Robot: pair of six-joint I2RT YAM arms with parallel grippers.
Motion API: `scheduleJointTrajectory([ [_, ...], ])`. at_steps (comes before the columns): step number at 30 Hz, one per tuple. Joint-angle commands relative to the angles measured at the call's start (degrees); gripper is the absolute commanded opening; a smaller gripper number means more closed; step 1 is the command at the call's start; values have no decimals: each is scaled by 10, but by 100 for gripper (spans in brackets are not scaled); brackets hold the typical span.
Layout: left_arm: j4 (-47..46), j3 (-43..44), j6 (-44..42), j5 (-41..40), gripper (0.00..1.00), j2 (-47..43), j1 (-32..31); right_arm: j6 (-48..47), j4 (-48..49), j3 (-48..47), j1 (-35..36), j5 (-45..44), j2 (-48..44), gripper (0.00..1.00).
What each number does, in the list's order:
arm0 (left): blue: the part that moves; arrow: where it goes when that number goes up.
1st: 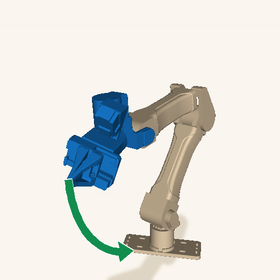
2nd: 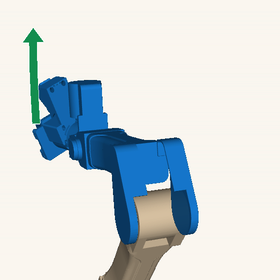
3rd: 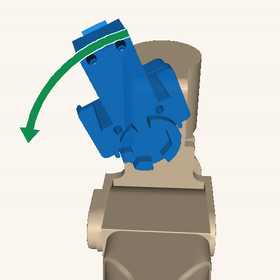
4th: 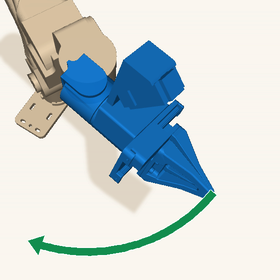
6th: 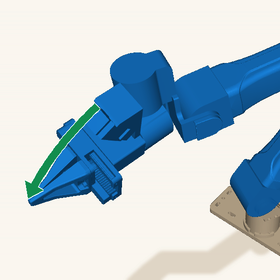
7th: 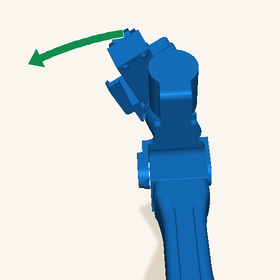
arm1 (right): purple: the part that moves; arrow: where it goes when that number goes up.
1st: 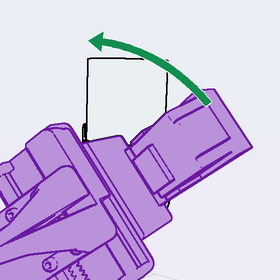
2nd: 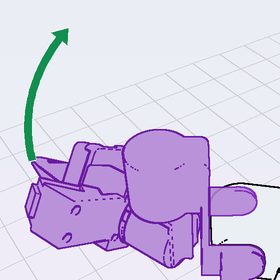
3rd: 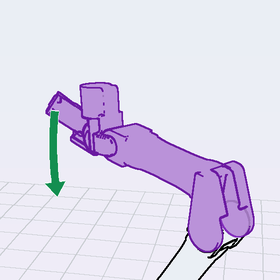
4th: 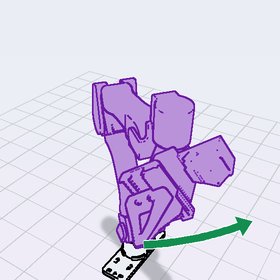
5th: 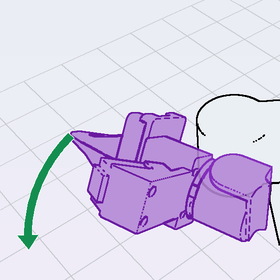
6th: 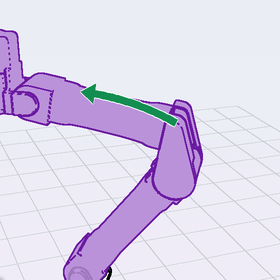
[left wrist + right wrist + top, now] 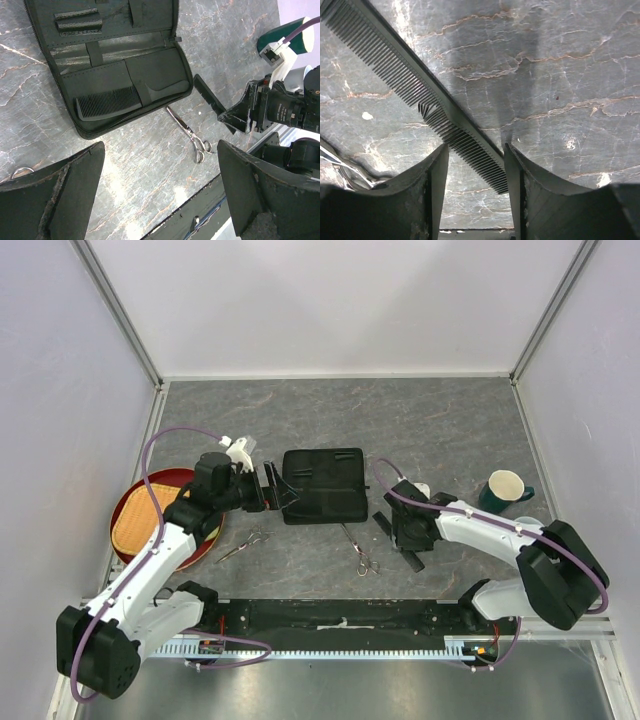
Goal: Sort the hair-cutting tools
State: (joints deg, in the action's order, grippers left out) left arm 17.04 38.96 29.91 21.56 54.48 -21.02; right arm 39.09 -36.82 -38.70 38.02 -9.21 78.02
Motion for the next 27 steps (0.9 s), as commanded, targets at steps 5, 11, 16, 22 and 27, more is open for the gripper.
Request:
scheduleJointTrajectory([
  [5,-19,-1,1,13,100,-2,-1,114,62,35,2,-27,21,40],
  [11,-18,0,1,10,99,2,-1,118,80,29,3,10,32,40],
  [16,-18,1,1,10,99,7,-1,97,61,12,3,-4,22,49],
  [22,-17,1,1,8,99,5,-1,45,18,-29,3,-16,30,61],
  [27,-17,-1,2,2,99,3,-1,-7,-25,-59,3,3,55,61],
])
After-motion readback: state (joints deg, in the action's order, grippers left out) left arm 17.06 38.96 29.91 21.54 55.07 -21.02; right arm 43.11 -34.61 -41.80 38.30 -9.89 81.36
